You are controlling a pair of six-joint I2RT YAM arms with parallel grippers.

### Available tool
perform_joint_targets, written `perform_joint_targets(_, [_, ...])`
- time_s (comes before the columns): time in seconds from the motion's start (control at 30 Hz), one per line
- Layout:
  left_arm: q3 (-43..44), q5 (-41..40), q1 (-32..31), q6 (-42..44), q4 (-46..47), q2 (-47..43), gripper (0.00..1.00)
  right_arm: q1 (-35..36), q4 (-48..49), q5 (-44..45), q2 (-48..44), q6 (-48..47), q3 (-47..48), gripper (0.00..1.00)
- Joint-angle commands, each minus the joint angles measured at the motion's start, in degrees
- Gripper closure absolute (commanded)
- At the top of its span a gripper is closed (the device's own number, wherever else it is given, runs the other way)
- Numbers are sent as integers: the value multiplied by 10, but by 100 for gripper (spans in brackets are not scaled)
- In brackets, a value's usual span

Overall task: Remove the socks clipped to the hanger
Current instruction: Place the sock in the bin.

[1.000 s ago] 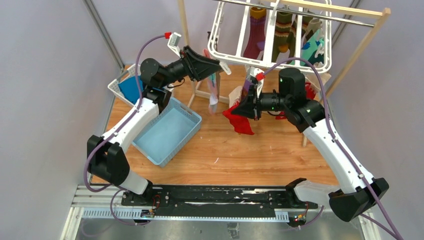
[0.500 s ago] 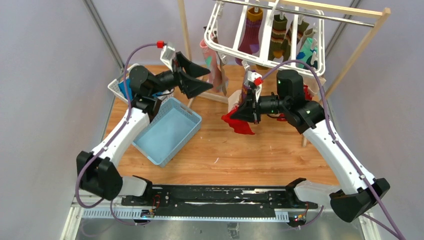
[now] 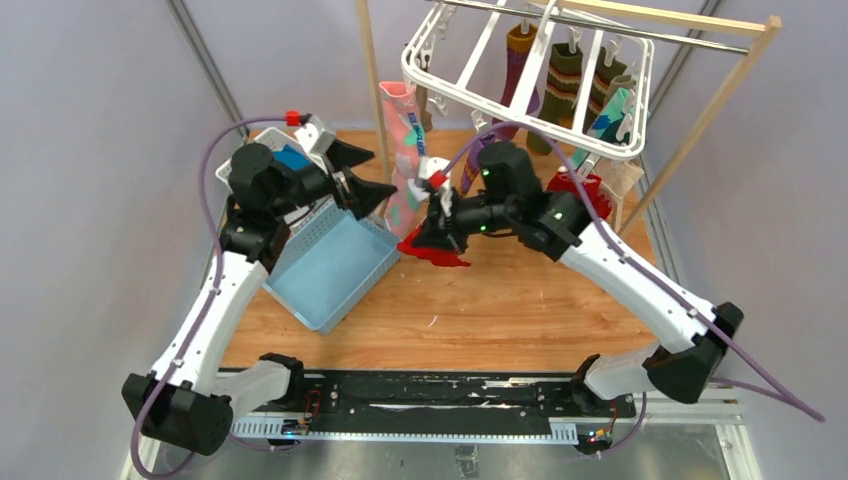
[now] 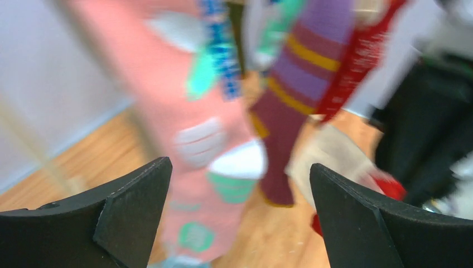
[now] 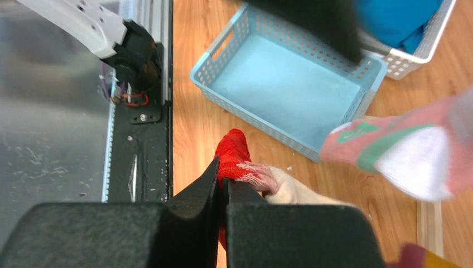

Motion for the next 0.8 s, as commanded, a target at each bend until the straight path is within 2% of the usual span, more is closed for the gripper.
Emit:
perform_joint_targets(0.0, [38,-175,97,10,-117,-31,1,73,-14,143,40,-44,14,100])
perform_joint_targets(0.1, [67,-175,215,-71,-134,-16,1,90,17,177,81,-31,25,100])
perform_joint_targets(0.23, [89,-201,272,-82,-157,-9,2,120,33,225,150,-38,68,100])
perform_joint_targets(0.37, [104,-252,298,-73,-181,-10,1,135,26,234,241,-37,145,100])
perform_joint_targets(0.63, [104,-290,314,-64,-184,-39,0,153,-31,237,424,-43,345,99])
perform_joint_targets(0.7, [103,-297,314,-56,-183,-50,0,156,-42,240,468,-46,382,95])
perform_joint_targets(0.77, [104,-301,314,-48,-184,-57,0,156,-58,245,499,-50,421,83])
